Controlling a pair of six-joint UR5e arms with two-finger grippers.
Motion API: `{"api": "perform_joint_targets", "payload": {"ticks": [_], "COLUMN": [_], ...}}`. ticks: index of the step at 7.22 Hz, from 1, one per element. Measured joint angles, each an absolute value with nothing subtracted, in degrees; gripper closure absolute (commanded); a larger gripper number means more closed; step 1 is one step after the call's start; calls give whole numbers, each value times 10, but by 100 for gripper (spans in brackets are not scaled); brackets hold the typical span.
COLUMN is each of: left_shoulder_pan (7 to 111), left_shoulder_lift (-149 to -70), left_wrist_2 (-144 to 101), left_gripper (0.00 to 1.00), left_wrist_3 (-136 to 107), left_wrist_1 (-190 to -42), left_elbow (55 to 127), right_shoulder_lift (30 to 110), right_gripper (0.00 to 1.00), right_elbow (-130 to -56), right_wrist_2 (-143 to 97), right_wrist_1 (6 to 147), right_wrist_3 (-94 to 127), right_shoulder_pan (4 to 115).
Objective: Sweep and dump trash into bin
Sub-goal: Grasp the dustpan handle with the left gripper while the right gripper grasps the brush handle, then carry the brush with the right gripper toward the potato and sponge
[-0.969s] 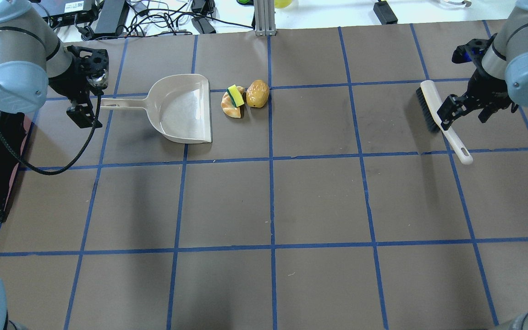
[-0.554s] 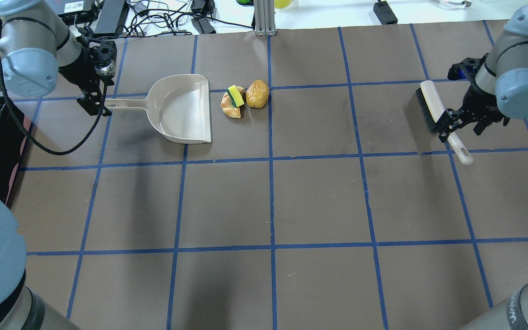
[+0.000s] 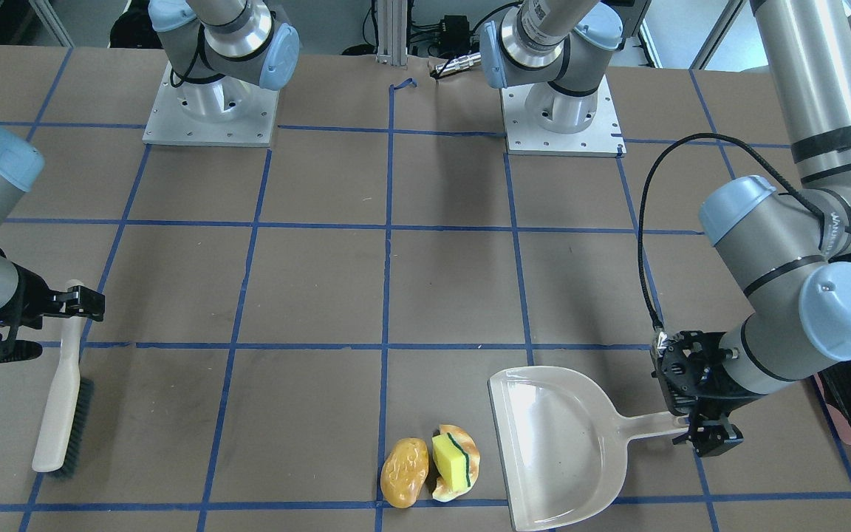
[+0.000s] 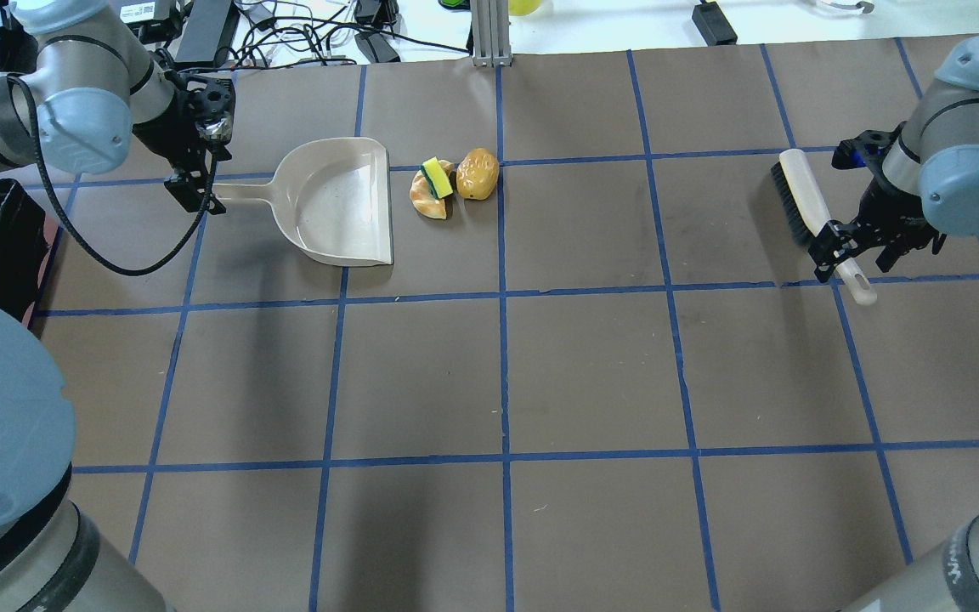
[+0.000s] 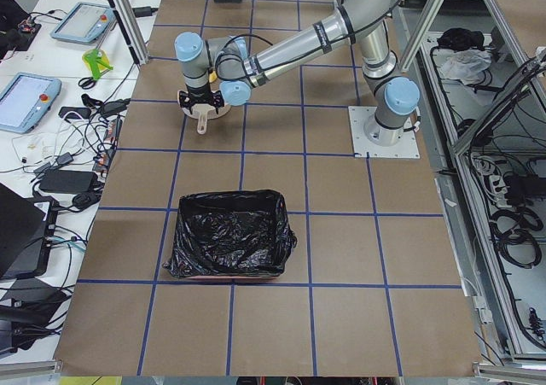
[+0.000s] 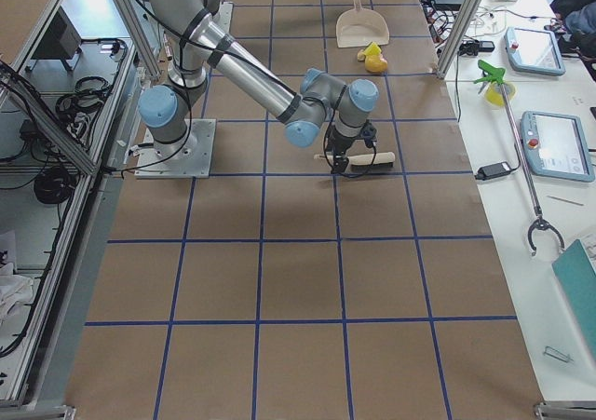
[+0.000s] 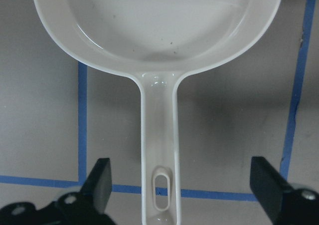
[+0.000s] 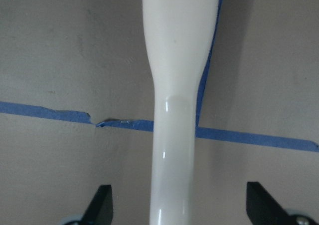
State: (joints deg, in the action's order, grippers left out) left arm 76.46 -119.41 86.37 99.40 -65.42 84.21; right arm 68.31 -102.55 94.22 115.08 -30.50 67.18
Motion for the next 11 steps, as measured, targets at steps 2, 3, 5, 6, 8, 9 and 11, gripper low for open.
{"api": "perform_joint_targets", "payload": {"ticks": [2, 3, 5, 6, 8, 9, 11], "left_shoulder_pan": [768, 768, 764, 763, 763, 763, 763], "left_shoulder_lift": [-1203, -1208, -1216, -1221, -1230, -1233, -1234], "left_wrist_2": [866, 867, 873, 877, 881, 882, 883], "left_gripper": [2, 2, 2, 2, 2, 2, 9], "left_wrist_3": [993, 995, 996, 994, 988, 984, 982], "left_wrist_1": [-654, -654, -654, -653, -650, -650, -649], "left_elbow": [833, 832, 830, 830, 830, 830, 833], "right_shoulder_lift": [683, 683, 683, 684, 687, 688, 687], "right_gripper": [96, 100, 100, 100, 100, 100, 100], "right_elbow": [-1025, -1022, -1018, -1014, -1000, -988, -975], "right_wrist_2": [941, 941, 940, 939, 936, 929, 904], "right_wrist_1": [1155, 1156, 1156, 1155, 1152, 1150, 1146], "right_wrist_3": [-304, -304, -302, -302, -299, -288, -249], "right_shoulder_pan": [672, 672, 671, 671, 673, 677, 701]}}
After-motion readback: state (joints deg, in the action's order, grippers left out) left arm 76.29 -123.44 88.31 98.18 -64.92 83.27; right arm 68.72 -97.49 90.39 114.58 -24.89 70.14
